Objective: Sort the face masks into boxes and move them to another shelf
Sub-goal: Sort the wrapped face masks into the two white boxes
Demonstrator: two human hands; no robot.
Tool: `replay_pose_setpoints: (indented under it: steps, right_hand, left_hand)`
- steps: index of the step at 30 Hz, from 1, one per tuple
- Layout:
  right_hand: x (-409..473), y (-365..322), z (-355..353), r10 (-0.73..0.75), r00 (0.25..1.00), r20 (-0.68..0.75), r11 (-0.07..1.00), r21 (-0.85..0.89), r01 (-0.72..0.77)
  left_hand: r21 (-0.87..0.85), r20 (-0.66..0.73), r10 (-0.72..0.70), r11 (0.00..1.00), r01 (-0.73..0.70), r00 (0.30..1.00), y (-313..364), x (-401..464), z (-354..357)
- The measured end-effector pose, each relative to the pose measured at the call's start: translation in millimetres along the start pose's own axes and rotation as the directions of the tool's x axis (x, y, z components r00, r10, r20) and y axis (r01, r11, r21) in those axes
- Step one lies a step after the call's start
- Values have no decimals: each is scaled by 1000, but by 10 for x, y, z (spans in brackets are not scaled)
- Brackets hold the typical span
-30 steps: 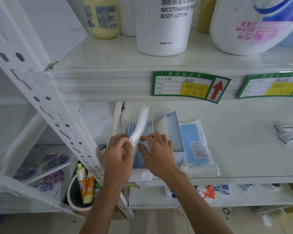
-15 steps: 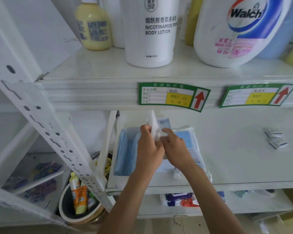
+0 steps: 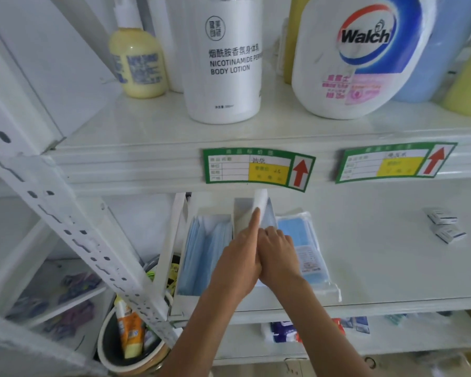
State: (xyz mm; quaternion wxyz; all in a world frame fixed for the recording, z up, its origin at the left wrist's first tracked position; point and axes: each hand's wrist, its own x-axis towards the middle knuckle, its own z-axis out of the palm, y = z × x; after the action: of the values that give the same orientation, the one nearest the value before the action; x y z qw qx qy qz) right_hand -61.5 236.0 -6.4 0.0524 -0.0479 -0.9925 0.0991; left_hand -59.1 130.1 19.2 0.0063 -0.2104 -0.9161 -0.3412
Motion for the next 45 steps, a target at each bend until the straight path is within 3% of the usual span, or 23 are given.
replay_pose_setpoints:
  steps: [8, 14, 18, 24, 31, 34, 38, 45]
  right_hand:
    - [99, -72, 44, 140, 990, 4, 989, -50, -140]
    - [124, -83, 43, 158, 987, -3, 986, -51, -158]
    - [95, -103, 48, 148, 988, -34, 989, -3, -148]
    - [118, -59, 17, 221, 971, -87, 931, 315, -183]
    - [73, -8, -28, 184, 981, -67, 890, 434, -138]
    - [53, 0, -51, 169, 985, -35, 903, 406, -141]
    - [33, 41, -35, 234, 970, -68, 831, 531, -163]
    - [30, 127, -4, 168, 980, -104, 837, 541, -86]
  left_hand:
    - [275, -50, -163, 946, 171, 985, 96, 107, 2]
    - [369, -68, -218, 901, 228, 974, 180, 134, 27]
    - [288, -116, -221, 926, 245, 968, 166, 100, 11]
    - [166, -172, -204, 958, 232, 964, 97, -15, 14]
    - [167, 56, -182, 971, 171, 982, 31, 121, -94]
    - [122, 175, -169, 981, 149, 970, 3, 128, -160]
    - [72, 160, -96, 994, 85, 982, 0, 74, -176]
    - [451, 152, -133, 891, 51, 979, -58, 135, -11]
